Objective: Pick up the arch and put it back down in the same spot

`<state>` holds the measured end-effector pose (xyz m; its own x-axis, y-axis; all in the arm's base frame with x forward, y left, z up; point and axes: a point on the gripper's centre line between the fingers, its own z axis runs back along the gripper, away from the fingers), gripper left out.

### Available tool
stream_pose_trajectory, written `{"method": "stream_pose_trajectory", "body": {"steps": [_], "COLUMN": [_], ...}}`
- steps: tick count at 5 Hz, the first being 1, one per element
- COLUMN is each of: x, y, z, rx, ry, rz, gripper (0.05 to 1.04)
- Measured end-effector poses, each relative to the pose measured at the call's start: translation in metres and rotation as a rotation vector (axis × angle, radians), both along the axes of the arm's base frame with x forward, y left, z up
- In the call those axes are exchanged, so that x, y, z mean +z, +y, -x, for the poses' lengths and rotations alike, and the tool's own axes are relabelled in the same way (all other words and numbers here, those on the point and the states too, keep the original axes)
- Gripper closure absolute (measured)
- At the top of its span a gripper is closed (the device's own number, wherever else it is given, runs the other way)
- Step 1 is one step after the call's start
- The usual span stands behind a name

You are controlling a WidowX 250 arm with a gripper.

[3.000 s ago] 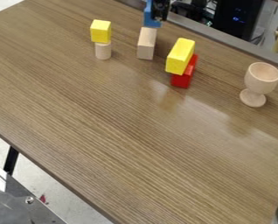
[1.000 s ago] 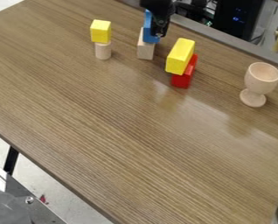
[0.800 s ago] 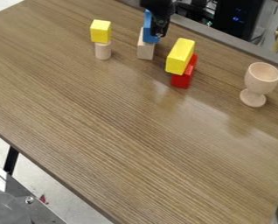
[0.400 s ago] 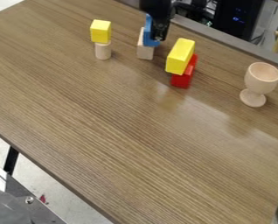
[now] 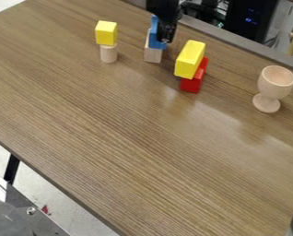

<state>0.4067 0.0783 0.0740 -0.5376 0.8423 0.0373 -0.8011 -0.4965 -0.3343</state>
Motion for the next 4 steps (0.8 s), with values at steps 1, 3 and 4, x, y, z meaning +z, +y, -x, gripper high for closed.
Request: {"method": "stream_pose_trajectory", "body": {"steps": [1, 3, 4], "x": [0.0003, -0.0007, -0.0005], "y": [0.0019, 0.0047, 0.0055], "z": [0.0005, -0.0009, -0.0014], "rx": [0.008, 0.008, -0.011], "ry": [0.001, 0.003, 0.012], "rz": [0.001, 0.022, 0.017], "gripper": [0.922, 0.922, 0.891]}}
